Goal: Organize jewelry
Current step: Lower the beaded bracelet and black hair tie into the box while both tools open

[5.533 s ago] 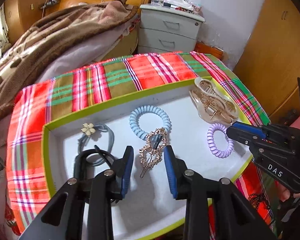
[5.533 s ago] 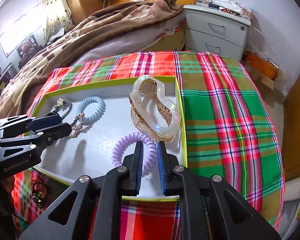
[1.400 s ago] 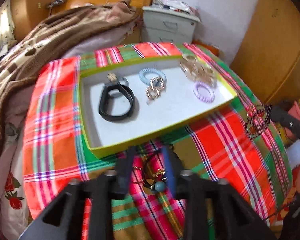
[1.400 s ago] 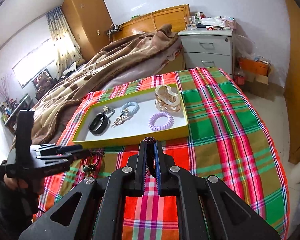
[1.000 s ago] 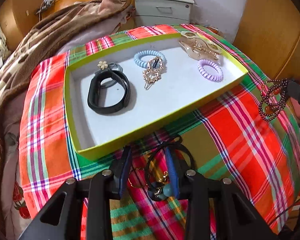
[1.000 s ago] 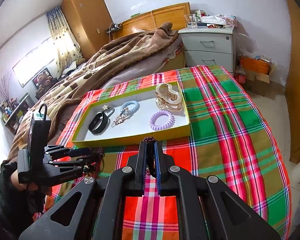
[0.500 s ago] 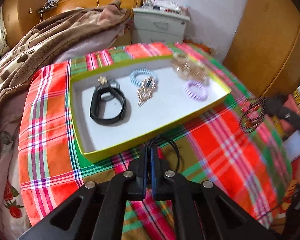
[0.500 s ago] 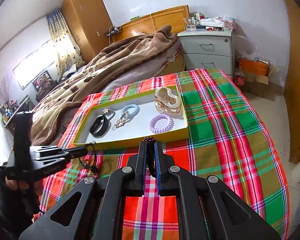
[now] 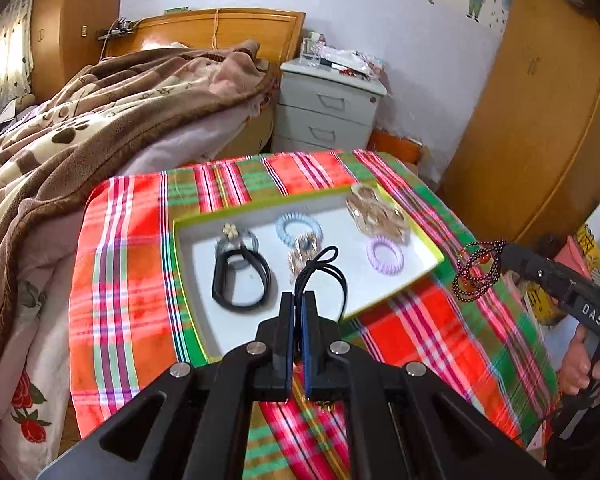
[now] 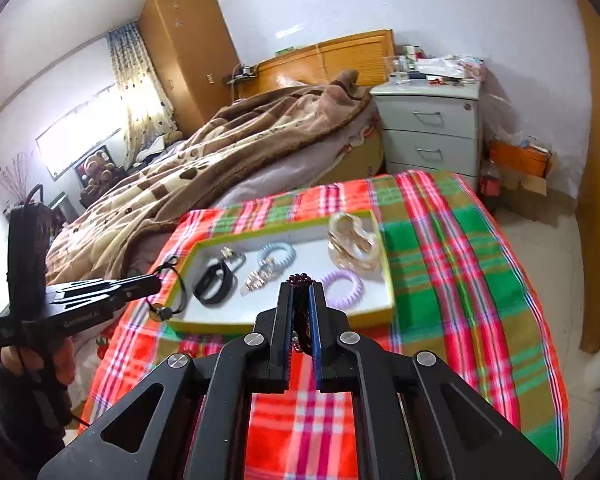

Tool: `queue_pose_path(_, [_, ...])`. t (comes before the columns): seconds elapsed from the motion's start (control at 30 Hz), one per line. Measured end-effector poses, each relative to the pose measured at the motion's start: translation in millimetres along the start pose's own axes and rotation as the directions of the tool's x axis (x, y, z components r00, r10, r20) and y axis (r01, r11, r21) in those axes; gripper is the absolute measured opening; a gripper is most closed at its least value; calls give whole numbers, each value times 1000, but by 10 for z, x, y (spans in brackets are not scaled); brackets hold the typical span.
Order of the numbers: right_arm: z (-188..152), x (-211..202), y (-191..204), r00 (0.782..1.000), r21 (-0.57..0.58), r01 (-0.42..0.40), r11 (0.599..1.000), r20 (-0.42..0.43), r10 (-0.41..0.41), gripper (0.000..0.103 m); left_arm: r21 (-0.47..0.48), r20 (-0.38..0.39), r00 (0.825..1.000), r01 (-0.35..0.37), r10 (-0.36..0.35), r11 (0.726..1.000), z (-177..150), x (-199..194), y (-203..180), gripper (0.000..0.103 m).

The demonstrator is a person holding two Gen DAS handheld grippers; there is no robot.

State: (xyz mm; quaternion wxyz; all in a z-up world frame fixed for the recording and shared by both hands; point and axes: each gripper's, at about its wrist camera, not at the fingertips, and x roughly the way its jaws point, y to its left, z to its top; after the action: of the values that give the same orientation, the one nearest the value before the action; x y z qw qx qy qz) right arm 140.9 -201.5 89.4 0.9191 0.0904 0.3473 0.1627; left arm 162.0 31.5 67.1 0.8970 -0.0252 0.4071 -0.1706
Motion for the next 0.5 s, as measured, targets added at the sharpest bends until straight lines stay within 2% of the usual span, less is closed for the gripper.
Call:
queue_pose_path(0.2, [190, 405, 81, 999, -16, -29, 999, -34, 29, 8, -18, -11, 1000, 11, -11, 1000, 181, 210, 59, 3])
queue_pose_path(0.5, [257, 1099, -22, 988, 52, -57, 997, -141, 64, 8, -54, -64, 998, -1, -2, 999, 396, 690, 148, 3])
